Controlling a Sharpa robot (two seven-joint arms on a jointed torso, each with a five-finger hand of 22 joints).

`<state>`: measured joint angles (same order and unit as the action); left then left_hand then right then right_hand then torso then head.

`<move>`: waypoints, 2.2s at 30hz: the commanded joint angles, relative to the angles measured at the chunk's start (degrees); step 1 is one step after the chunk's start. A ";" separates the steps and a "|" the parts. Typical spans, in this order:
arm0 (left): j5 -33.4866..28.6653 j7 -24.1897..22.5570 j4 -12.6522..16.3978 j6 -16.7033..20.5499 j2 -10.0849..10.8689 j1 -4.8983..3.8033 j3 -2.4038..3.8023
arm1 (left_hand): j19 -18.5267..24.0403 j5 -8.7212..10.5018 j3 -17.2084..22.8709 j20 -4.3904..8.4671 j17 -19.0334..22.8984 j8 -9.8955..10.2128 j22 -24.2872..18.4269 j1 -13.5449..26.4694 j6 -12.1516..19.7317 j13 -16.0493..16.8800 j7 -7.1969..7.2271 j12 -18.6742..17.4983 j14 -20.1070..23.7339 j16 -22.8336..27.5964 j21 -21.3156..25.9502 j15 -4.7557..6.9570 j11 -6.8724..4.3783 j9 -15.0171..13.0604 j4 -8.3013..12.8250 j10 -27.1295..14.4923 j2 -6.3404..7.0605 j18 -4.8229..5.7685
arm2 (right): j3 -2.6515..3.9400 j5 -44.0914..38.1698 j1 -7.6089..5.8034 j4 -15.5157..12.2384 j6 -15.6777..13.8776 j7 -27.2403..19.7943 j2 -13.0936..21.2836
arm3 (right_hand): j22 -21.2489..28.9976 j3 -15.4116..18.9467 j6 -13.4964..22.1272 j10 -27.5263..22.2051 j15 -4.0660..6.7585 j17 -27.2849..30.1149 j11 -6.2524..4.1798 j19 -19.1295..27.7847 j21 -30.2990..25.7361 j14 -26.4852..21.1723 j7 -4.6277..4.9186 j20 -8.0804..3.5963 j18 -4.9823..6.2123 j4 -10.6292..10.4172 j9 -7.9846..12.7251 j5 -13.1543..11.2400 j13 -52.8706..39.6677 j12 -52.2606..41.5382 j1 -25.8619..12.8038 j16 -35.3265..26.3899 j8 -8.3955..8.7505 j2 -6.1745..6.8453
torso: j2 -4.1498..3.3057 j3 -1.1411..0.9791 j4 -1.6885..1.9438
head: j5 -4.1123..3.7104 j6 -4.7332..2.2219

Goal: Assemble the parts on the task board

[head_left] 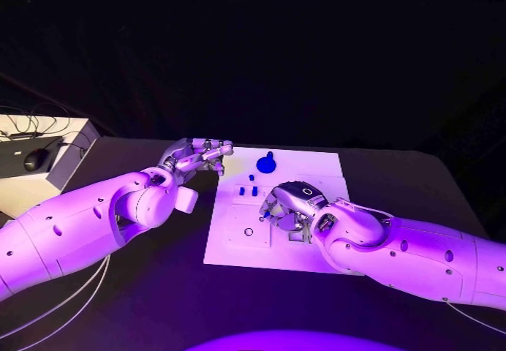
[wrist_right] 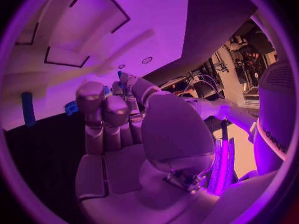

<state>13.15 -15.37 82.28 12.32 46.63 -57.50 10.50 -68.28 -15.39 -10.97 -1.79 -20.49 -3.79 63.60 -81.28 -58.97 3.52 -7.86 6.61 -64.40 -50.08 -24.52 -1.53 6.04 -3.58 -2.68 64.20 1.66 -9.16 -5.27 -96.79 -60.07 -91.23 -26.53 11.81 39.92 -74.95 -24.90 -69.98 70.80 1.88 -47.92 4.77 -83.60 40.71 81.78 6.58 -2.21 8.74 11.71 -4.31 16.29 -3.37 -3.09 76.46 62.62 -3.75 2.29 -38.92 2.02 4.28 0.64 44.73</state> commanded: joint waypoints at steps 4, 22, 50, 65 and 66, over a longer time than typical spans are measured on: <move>-0.04 -0.62 -0.04 -0.19 -0.03 0.06 0.05 | -0.13 0.22 0.20 -0.39 -0.07 0.10 0.10 -0.09 0.25 0.06 -0.25 -0.27 -0.06 -0.01 -0.28 -0.48 0.09 -0.04 0.34 -0.49 -0.30 -0.75 | 0.00 -1.61 0.23 0.46 0.56 -0.04 -0.22 | -0.33 -0.30 -0.32 2.94 0.09 0.03 -1.71 -3.37 -0.15 -0.04 0.07 -0.54 0.87 0.08 0.00 0.20 -0.19 -0.34 -0.25 0.11 0.00 -0.10 | 0.05 0.03 0.06 | 0.11 0.27; -0.03 -0.52 0.09 -0.32 0.22 0.07 0.06 | -0.17 0.22 0.26 -0.41 -0.08 0.08 0.15 -0.08 0.31 0.05 -0.27 -0.24 -0.09 -0.04 -0.30 -0.48 0.10 -0.05 0.36 -0.56 -0.25 -0.80 | 0.01 -1.60 0.46 1.86 0.05 -0.26 -1.14 | -0.50 -0.31 -0.37 3.00 0.10 -0.05 -1.73 -3.40 -0.19 -0.03 0.05 -0.54 0.86 0.12 0.00 0.19 -0.19 -0.34 -0.21 0.21 -0.01 -0.09 | 0.01 0.13 0.03 | 0.53 0.69; 0.03 -0.12 0.10 -0.65 0.36 0.06 0.06 | -0.19 0.22 0.30 -0.43 -0.06 0.07 0.16 -0.06 0.33 0.05 -0.22 -0.22 -0.11 -0.01 -0.26 -0.50 0.12 -0.05 0.35 -0.67 -0.24 -0.83 | 0.01 -1.63 1.29 2.11 0.01 -0.83 -1.79 | -0.73 -0.37 -0.34 2.96 0.08 -0.08 -1.71 -3.40 -0.21 -0.06 0.08 -0.53 0.85 0.15 0.01 0.18 -0.19 -0.35 -0.22 0.26 0.00 -0.09 | 0.00 0.00 -0.05 | 0.93 1.67; 0.06 0.08 0.10 -0.91 0.35 0.06 0.06 | -0.19 0.22 0.30 -0.43 -0.06 0.07 0.16 -0.06 0.33 0.05 -0.22 -0.22 -0.11 -0.01 -0.26 -0.50 0.12 -0.05 0.35 -0.67 -0.24 -0.83 | 0.00 -1.52 1.27 3.50 -0.73 -0.26 -2.28 | -0.02 0.21 2.52 -0.77 -0.72 2.03 -0.57 -2.98 -4.34 -0.72 1.02 0.09 1.46 -0.70 0.35 -0.51 -0.09 -0.33 -1.06 -1.75 0.15 0.75 | 0.00 0.04 -0.04 | 0.90 1.80; 0.06 0.09 0.10 -0.93 0.35 0.06 0.06 | -0.19 0.22 0.30 -0.43 -0.06 0.07 0.16 -0.06 0.33 0.05 -0.22 -0.22 -0.11 -0.01 -0.26 -0.50 0.12 -0.05 0.35 -0.67 -0.24 -0.83 | 0.00 -1.48 1.27 3.76 -0.78 -0.28 -2.45 | 0.35 0.32 2.92 -1.27 -0.82 2.78 -0.39 -2.94 -5.39 -0.82 1.16 0.21 1.63 -0.90 0.36 -0.56 -0.07 -0.32 -1.08 -2.40 0.17 0.93 | -0.01 0.03 -0.01 | 0.91 1.82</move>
<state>13.20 -15.11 82.23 12.22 47.05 -57.46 10.50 -68.48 -15.39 -10.81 -1.99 -20.48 -3.79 63.68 -81.28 -58.97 3.52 -7.85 6.61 -64.61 -50.08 -24.52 -1.74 6.21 -3.58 -2.53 63.96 1.66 -9.48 -5.24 -97.82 -58.85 -87.90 -27.05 11.60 37.66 -74.76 -24.53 -67.33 70.27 1.16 -45.47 4.31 -83.70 35.79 81.08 7.75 -2.11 8.77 11.10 -3.98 16.01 -3.39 -3.30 76.10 60.50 -3.75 2.67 -38.92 2.02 4.22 1.60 46.49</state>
